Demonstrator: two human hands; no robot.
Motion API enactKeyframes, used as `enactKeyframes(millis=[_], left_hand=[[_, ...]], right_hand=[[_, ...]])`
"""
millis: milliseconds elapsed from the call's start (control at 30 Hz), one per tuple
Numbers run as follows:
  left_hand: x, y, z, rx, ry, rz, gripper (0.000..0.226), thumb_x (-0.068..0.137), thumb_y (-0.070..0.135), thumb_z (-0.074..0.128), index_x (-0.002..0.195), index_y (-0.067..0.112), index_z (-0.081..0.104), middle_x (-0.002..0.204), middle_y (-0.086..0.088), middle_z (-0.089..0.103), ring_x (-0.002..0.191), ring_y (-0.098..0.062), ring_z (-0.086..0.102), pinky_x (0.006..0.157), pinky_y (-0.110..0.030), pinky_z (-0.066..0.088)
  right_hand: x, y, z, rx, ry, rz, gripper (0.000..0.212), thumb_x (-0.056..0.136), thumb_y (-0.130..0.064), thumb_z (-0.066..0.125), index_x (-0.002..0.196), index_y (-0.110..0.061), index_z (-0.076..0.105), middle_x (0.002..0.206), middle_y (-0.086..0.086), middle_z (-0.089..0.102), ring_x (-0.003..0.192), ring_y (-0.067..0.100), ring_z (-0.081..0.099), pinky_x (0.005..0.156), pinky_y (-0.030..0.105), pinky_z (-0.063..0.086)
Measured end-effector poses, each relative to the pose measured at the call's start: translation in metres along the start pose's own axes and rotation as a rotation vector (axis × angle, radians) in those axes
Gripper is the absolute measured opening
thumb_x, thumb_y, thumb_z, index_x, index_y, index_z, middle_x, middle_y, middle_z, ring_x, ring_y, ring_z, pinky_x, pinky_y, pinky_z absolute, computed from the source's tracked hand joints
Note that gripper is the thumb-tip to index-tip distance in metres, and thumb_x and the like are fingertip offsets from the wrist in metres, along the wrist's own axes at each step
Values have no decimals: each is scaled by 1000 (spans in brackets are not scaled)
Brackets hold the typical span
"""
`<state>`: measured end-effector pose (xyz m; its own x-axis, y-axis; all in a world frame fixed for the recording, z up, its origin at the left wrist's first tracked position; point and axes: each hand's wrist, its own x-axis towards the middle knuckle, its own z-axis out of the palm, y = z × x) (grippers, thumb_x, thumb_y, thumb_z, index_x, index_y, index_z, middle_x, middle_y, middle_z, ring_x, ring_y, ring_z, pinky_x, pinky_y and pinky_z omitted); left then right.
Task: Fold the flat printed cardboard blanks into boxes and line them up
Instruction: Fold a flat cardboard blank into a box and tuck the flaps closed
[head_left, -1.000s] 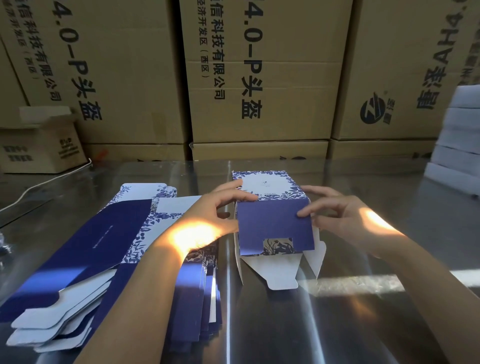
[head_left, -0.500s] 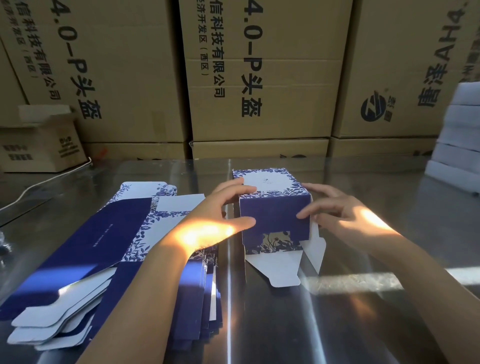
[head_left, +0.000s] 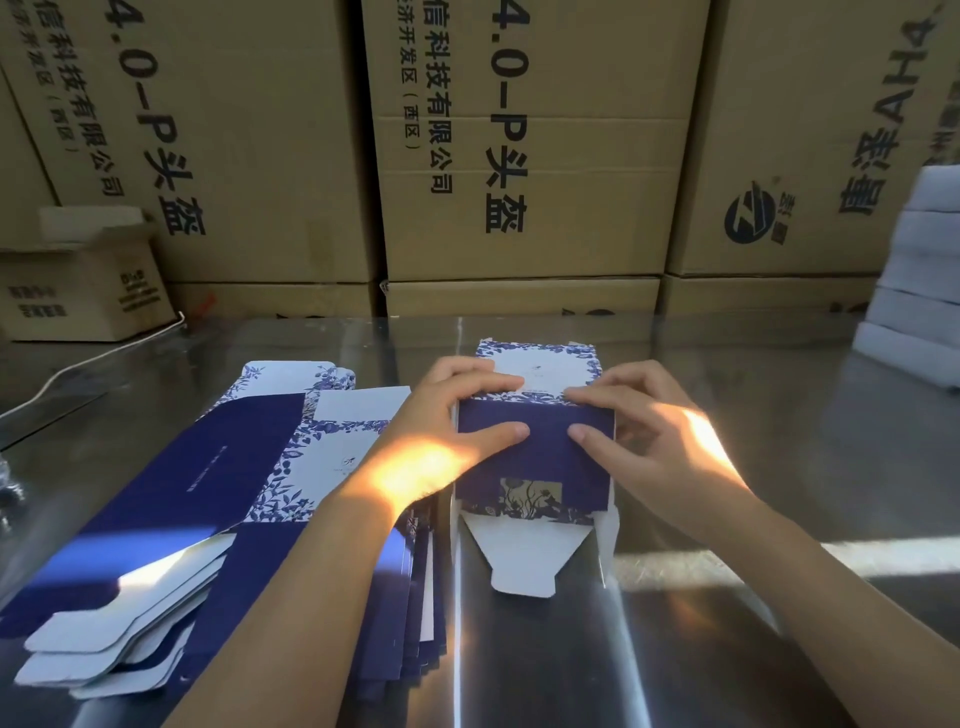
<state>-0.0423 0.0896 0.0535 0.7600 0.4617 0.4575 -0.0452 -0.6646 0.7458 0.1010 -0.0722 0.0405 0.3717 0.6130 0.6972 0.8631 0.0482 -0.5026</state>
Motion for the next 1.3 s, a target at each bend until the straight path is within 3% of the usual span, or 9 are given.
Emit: enactKeyframes(millis=[167,333,467,633,833,1000,1133,1300], left_hand=[[2,1,8,63,76,112,33,74,30,77,91,54,62,108,39,52,123,14,34,105,-15,27],[4,-3,21,-13,134,195,35,76,22,77,93,49,64,101,41,58,124,15,38,108,-13,27],[6,-3,23,-67,141,207,33,76,20,76,87,49,66,95,40,61,119,14,43,102,-7,28],[6,1,26,-86,182,199,30,77,17,76,81,45,69,88,36,65,115,13,46,95,-2,29],[4,7,26,-86,192,223,26,75,12,76,85,36,71,89,28,65,109,9,51,97,-8,34],[-1,14,24,-126,163,252,25,74,11,77,80,35,73,87,23,68,101,1,56,78,-3,42],[0,14,15,-191,124,175,25,72,13,79,73,36,73,85,24,70,99,7,60,89,-7,40],[1,14,11,-216,72,116,22,71,12,79,79,32,74,86,25,70,103,9,59,94,-8,40]], right_hand=[[2,-3,-1,-16,-7,27,31,82,-29,70,97,-54,60,114,-33,51,117,-11,37,93,-1,22],[4,-1,0,96,-3,66,32,81,-26,72,93,-54,63,105,-40,60,122,-12,43,104,12,29],[6,-1,2,150,17,93,31,77,-24,76,89,-50,66,99,-41,62,117,-13,44,98,4,30],[7,-2,4,156,58,116,27,77,-20,76,83,-45,69,90,-36,66,112,-11,48,95,7,36],[6,-6,-2,173,41,109,21,77,-20,76,82,-40,71,88,-31,69,108,-11,51,86,5,39],[7,-11,-10,230,-16,122,18,76,-18,76,82,-36,74,91,-28,70,107,-10,53,86,4,38],[8,-12,-13,190,-44,94,20,77,-17,76,83,-35,73,93,-29,69,107,-9,54,89,4,37],[6,-14,-6,99,6,52,19,75,-26,76,83,-42,71,91,-29,68,107,-8,51,91,3,33]])
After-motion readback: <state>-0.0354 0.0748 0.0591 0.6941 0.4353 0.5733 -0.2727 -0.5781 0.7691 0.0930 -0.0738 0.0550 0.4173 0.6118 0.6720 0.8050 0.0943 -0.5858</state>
